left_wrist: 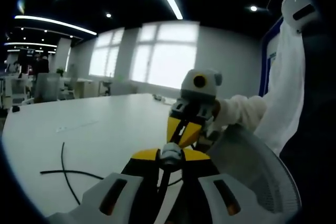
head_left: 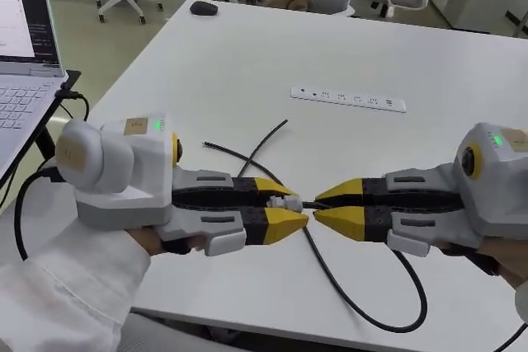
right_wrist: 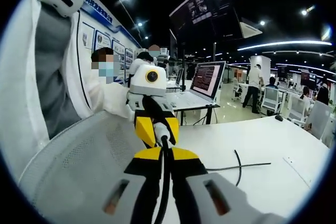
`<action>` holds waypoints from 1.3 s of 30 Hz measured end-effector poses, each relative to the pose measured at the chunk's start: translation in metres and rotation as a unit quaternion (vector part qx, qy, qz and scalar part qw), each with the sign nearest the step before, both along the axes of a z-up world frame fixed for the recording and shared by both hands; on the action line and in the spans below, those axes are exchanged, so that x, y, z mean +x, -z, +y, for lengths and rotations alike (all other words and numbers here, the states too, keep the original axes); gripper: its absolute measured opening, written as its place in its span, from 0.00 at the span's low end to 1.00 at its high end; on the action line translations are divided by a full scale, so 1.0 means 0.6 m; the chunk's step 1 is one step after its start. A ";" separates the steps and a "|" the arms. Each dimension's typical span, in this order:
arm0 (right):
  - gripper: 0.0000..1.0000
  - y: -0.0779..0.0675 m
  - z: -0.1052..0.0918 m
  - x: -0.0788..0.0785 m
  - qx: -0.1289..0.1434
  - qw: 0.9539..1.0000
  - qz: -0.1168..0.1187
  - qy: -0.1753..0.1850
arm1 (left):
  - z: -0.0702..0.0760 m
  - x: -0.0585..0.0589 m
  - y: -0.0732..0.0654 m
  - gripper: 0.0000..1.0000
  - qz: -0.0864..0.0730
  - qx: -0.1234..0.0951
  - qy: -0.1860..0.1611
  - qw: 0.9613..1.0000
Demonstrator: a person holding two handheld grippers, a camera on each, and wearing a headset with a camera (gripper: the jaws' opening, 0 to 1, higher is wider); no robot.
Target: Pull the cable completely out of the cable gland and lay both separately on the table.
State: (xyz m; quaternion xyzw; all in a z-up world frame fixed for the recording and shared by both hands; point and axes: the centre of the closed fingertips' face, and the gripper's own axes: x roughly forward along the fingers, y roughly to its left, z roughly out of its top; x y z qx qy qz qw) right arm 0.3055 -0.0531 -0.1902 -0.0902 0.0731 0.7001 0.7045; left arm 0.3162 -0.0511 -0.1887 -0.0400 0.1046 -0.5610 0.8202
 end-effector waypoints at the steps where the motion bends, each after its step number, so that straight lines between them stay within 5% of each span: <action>1: 0.04 -0.001 0.000 0.000 0.002 1.000 0.001 0.001 | 0.000 0.001 0.000 0.17 0.000 -0.001 0.000 1.000; 17: 0.03 0.013 -0.007 -0.001 -0.011 1.000 -0.010 0.003 | 0.003 0.002 0.006 0.17 0.004 0.008 -0.003 1.000; 39: 0.03 0.073 -0.087 0.030 -0.072 0.996 0.002 0.051 | 0.010 0.009 0.009 0.17 0.007 0.012 -0.018 1.000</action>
